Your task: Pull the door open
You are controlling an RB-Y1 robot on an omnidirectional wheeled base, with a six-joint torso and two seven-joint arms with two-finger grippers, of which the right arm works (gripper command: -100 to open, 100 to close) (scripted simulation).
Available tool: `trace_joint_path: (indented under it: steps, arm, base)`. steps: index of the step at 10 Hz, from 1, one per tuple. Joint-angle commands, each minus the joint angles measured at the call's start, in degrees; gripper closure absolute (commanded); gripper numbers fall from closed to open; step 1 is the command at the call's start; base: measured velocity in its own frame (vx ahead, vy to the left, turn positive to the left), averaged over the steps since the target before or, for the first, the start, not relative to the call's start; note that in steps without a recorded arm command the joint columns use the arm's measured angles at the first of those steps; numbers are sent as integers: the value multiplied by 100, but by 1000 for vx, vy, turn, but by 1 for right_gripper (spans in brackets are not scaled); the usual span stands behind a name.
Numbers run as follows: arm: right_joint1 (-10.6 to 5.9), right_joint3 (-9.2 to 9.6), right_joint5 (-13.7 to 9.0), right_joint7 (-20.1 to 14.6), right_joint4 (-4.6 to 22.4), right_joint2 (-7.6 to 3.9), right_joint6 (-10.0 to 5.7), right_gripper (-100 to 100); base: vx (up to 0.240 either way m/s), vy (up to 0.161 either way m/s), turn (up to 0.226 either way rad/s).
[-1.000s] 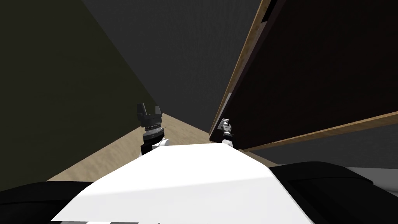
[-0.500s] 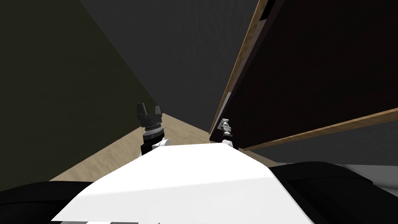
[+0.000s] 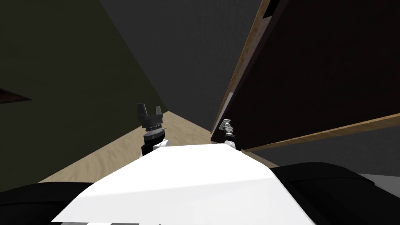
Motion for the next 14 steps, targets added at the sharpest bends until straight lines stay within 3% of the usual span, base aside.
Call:
trace_joint_path:
  steps: [1,7,8,14]
  arm:
    - [23,113,-24,-200,23,-166,-32,100]
    - [72,364,-106,-764,74,-726,-151,100]
    - [65,337,-101,-694,87,-665,-127,100]
    - [200,648,-47,-1077,31,-1071,-327,100]
  base:
    - [-230,-30,246]
    - [-244,-67,223]
    - [-117,-18,59]
    - [-226,-26,143]
